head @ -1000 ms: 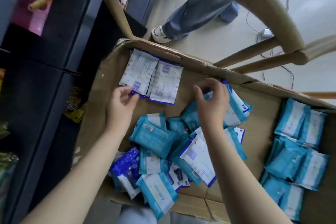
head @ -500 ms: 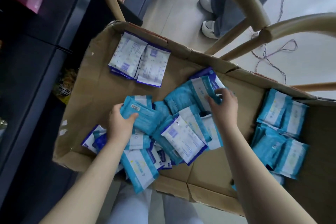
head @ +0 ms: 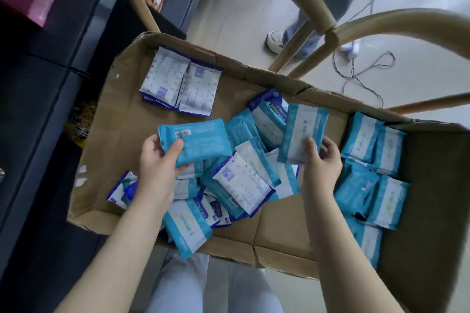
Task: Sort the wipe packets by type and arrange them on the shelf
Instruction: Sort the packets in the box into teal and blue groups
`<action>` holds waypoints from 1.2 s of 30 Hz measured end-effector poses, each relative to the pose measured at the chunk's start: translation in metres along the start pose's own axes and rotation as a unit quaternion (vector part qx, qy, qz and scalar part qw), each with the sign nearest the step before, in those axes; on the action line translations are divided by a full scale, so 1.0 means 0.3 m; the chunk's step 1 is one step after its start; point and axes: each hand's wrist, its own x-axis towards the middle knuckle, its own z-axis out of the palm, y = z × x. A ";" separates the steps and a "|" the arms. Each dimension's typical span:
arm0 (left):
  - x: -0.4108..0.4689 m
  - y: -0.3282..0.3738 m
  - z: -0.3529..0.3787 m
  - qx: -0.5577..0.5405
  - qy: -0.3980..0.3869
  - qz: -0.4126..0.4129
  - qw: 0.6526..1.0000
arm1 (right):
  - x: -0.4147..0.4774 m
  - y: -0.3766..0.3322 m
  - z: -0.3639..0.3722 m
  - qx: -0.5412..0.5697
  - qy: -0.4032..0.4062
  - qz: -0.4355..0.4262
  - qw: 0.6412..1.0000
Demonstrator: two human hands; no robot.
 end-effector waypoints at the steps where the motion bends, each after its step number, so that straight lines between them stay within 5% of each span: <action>1: -0.026 0.007 0.031 -0.013 -0.025 0.000 1.000 | -0.005 0.004 -0.034 0.023 0.015 0.018 0.999; 6: -0.175 -0.084 0.236 0.065 -0.168 -0.048 0.982 | -0.039 0.089 -0.260 0.058 0.086 0.089 0.991; 15: -0.442 -0.599 0.507 0.176 -0.170 -0.140 0.959 | -0.110 0.330 -0.811 -0.020 0.186 0.202 0.961; 19: -0.519 -0.785 0.563 0.235 -0.213 -0.139 0.938 | -0.056 0.401 -0.926 -0.087 0.165 0.195 0.963; 25: -0.555 -0.942 0.631 0.333 -0.174 -0.076 0.924 | 0.074 0.440 -0.931 -0.194 0.140 0.164 0.957; 31: -0.574 -0.966 0.638 0.472 -0.224 0.007 0.853 | 0.061 0.474 -0.958 -0.272 0.126 0.152 0.942; 36: -0.514 -0.758 0.525 0.429 -0.222 0.072 0.873 | -0.049 0.412 -0.834 -0.307 0.090 0.063 0.945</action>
